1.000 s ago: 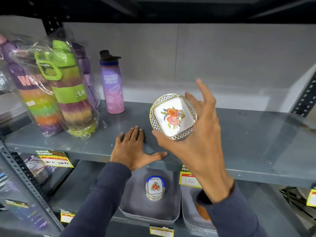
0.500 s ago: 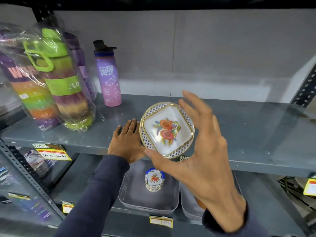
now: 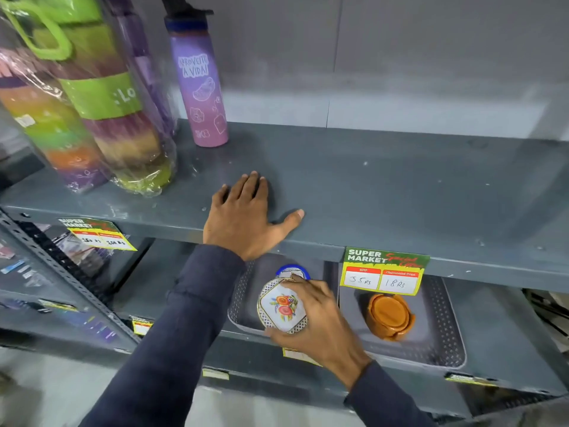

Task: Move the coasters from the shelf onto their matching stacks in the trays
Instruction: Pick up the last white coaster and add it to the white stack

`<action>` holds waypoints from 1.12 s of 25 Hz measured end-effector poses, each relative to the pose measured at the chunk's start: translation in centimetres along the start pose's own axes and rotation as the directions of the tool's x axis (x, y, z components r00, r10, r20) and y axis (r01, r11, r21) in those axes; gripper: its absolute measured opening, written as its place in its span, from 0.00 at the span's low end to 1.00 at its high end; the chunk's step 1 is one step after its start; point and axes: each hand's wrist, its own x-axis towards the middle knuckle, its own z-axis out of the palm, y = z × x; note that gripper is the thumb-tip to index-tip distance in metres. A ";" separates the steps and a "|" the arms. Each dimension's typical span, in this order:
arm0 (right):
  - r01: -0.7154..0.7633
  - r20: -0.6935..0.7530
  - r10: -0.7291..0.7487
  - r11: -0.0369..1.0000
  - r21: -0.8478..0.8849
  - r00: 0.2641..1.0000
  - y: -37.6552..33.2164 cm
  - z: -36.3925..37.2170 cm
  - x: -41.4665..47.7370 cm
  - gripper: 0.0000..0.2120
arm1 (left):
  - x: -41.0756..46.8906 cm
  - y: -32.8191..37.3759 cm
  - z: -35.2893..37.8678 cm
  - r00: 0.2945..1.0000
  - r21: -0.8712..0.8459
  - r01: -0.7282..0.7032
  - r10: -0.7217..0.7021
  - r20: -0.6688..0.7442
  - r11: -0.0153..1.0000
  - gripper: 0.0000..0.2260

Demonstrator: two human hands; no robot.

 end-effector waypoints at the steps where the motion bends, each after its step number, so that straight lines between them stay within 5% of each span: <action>1: -0.044 0.021 0.044 0.999 -0.017 0.999 1.5 1.5 0.7 0.36 | 0.1 0.0 0.1 1.000 -0.001 -0.002 0.002 -0.005 1.000 0.50; 8: -0.271 0.277 0.287 0.958 -0.092 0.917 6.8 7.6 5.4 0.37 | 0.1 -0.2 0.1 1.000 -0.005 0.004 -0.004 -0.022 1.000 0.49; 19: -0.127 0.127 0.200 0.893 -0.431 0.972 10.6 10.8 7.8 0.31 | 0.1 -0.3 0.0 0.999 0.006 -0.006 0.006 -0.032 1.000 0.48; 28: -0.250 0.205 0.329 0.908 -0.335 0.922 12.4 10.1 8.9 0.34 | 0.1 -0.2 0.1 0.999 0.015 -0.003 0.004 -0.054 1.000 0.48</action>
